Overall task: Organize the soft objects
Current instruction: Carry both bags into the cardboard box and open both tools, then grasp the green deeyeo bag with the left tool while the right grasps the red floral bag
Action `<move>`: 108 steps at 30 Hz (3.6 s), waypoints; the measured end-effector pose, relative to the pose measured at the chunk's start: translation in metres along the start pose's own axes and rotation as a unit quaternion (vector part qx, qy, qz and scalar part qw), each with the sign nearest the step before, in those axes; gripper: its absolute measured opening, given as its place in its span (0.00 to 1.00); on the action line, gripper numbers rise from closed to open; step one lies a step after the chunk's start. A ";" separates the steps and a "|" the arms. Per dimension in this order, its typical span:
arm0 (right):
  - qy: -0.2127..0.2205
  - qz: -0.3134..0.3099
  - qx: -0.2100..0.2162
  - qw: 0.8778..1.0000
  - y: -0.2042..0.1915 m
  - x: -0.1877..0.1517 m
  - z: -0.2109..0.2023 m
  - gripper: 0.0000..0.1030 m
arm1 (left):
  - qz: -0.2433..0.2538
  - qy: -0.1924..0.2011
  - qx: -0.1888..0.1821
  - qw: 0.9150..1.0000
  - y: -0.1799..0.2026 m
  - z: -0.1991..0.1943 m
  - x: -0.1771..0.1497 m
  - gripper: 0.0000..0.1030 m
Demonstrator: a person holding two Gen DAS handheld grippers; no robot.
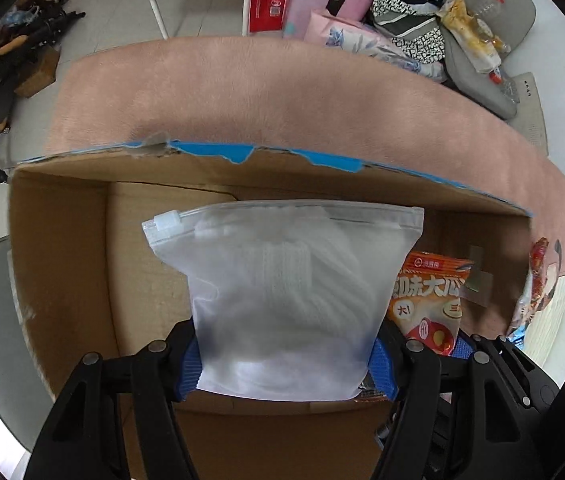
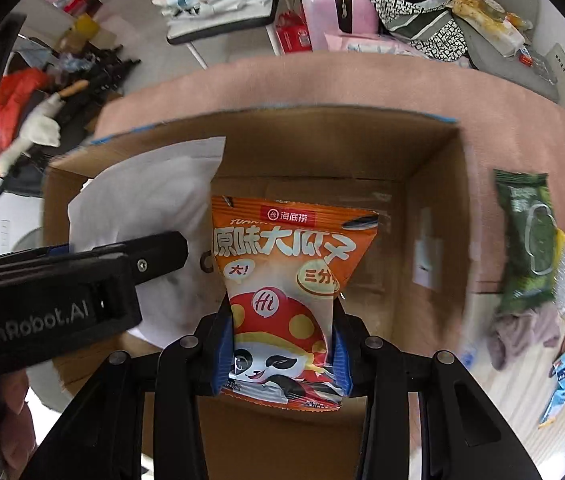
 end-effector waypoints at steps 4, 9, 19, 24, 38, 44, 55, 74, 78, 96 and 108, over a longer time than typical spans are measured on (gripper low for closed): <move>-0.009 0.011 -0.014 1.000 0.003 0.013 0.021 0.41 | 0.003 -0.010 -0.009 1.000 -0.002 0.013 0.004 0.63; -0.009 0.016 -0.028 0.999 0.008 0.022 0.030 0.41 | 0.010 -0.019 -0.015 1.000 -0.002 0.023 0.004 0.66; -0.009 0.008 -0.036 0.999 0.001 0.018 0.019 0.79 | 0.022 0.020 0.016 0.999 -0.014 -0.016 -0.023 0.89; 0.010 0.014 -0.036 0.999 -0.003 -0.007 -0.008 0.90 | 0.013 0.078 0.030 0.996 -0.031 -0.058 -0.061 0.97; 0.114 0.009 -0.046 0.992 -0.014 -0.118 -0.117 1.00 | -0.021 0.194 0.069 0.978 -0.041 -0.115 -0.163 0.97; 0.130 -0.008 -0.026 0.991 -0.024 -0.154 -0.145 1.00 | -0.037 0.220 0.081 0.971 -0.039 -0.140 -0.199 0.97; 0.209 -0.035 0.004 0.977 0.019 -0.166 -0.200 1.00 | -0.004 0.255 0.063 0.965 0.054 -0.169 -0.183 0.97; 0.017 0.049 -0.125 0.991 0.367 -0.053 -0.102 0.65 | 0.107 -0.023 0.085 0.990 0.288 0.057 0.016 0.68; -0.032 0.009 -0.130 0.991 0.379 -0.036 -0.058 0.66 | 0.084 -0.051 0.076 0.992 0.285 0.090 0.029 0.68; -0.078 0.149 -0.040 0.985 0.433 -0.032 -0.015 0.68 | 0.051 -0.063 0.082 0.993 0.286 0.133 0.040 0.40; -0.028 0.183 -0.060 0.981 0.444 -0.040 -0.040 0.46 | 0.091 0.042 0.096 0.990 0.303 0.074 -0.003 0.31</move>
Point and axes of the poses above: each gripper's, at about its wrist camera, not at the fingertips, and z roughly the way its jaws point, y to its right, x to its top, the point moved 7 cm from there along z, roughly the way its jaws point, and after that the axes turned 10 degrees about -y, right-handed, at the moved point
